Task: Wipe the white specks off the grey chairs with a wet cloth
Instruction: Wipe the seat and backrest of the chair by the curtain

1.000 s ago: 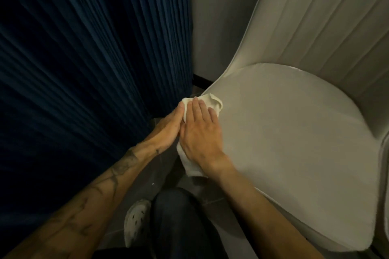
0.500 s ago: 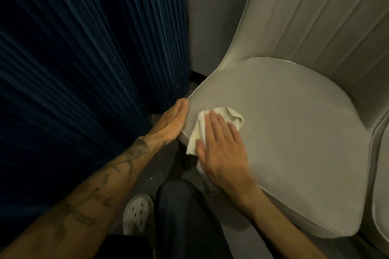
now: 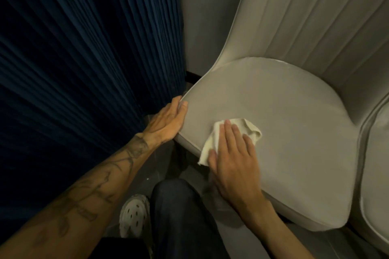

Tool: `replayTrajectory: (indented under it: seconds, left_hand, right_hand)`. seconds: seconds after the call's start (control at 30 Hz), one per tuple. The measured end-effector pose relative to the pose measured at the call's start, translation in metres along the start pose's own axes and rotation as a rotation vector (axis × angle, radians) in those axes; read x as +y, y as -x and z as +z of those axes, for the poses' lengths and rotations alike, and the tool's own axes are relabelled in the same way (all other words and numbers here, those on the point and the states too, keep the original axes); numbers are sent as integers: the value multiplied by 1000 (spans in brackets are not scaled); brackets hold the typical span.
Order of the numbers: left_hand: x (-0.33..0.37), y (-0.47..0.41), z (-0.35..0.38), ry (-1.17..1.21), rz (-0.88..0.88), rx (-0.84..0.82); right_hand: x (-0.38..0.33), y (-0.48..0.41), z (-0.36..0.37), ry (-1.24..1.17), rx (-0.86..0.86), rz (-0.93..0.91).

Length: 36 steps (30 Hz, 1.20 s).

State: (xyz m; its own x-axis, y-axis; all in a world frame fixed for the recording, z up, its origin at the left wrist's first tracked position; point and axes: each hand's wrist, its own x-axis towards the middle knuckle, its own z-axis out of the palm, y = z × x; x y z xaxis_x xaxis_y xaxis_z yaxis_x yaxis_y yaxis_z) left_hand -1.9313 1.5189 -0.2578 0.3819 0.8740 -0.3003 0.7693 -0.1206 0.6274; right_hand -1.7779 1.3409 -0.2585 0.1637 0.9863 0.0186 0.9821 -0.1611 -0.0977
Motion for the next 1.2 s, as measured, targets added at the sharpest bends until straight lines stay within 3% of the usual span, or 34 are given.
replayTrajectory:
  seconds: [0.13,0.33,0.53,0.9,1.07,1.2]
  left_hand:
    - [1,1,1,-73,-12,43]
    - [-1,1,5,-103,-18,52]
    - [1,2,5,-139,-22,79]
    - [-7,-2,3,-189,48,26]
    - [-8,-3,3,-193,49,55]
    - [-4,-1,1,-227,41,54]
  right_hand:
    - [-53,-55,-3,-76,-78,-14]
    - [-1,6,3,25,50,-44]
    - [-44,-43,2,-58,-66,-64]
    - [114,126,-17,87,99,205]
    - [77,92,-14,21,57,314]
    - [44,53,-10,17,9,213]
